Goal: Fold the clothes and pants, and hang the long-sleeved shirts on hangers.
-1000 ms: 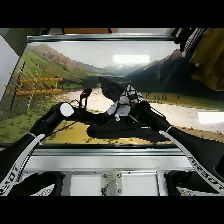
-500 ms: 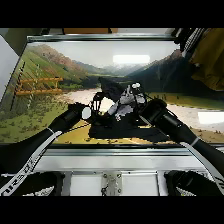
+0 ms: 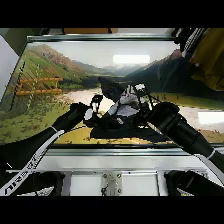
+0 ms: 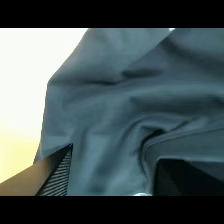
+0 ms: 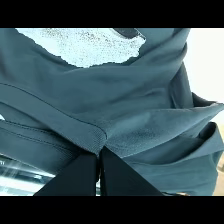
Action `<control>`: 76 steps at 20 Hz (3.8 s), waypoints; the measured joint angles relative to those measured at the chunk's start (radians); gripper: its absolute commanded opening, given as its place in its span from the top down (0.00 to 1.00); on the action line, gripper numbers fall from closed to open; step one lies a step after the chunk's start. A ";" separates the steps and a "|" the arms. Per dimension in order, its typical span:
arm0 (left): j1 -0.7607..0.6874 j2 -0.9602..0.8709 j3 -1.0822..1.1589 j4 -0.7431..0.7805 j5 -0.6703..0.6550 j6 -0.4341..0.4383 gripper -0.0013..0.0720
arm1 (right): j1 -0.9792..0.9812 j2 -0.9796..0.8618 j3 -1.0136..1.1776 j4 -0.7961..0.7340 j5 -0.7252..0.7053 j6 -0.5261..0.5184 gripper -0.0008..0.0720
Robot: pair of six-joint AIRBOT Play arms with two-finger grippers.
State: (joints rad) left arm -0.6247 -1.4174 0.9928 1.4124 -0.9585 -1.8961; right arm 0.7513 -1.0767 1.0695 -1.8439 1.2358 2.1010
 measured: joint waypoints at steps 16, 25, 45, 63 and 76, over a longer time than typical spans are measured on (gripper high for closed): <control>0.082 0.204 0.367 -0.005 -0.130 0.100 0.97 | -0.120 0.003 0.359 -0.015 0.077 -0.208 0.97; 0.023 0.361 1.068 -0.026 -0.057 0.250 0.97 | -0.140 0.051 1.015 0.069 0.052 -0.329 0.97; 0.249 0.286 0.315 -0.263 -0.473 0.322 0.97 | -0.229 -0.027 0.505 0.105 0.455 -0.301 0.97; 0.225 0.148 0.236 -0.363 -0.399 0.410 0.13 | -0.232 -0.085 0.189 0.293 0.286 -0.202 0.97; 0.745 0.132 0.465 0.011 -0.322 0.417 0.13 | -0.232 -0.085 0.189 0.296 0.282 -0.200 0.97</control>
State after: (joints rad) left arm 0.1207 -1.2850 1.4582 1.4235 -1.2808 -1.4792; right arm 0.5190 -1.1622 1.2583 -1.5475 1.5177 1.9007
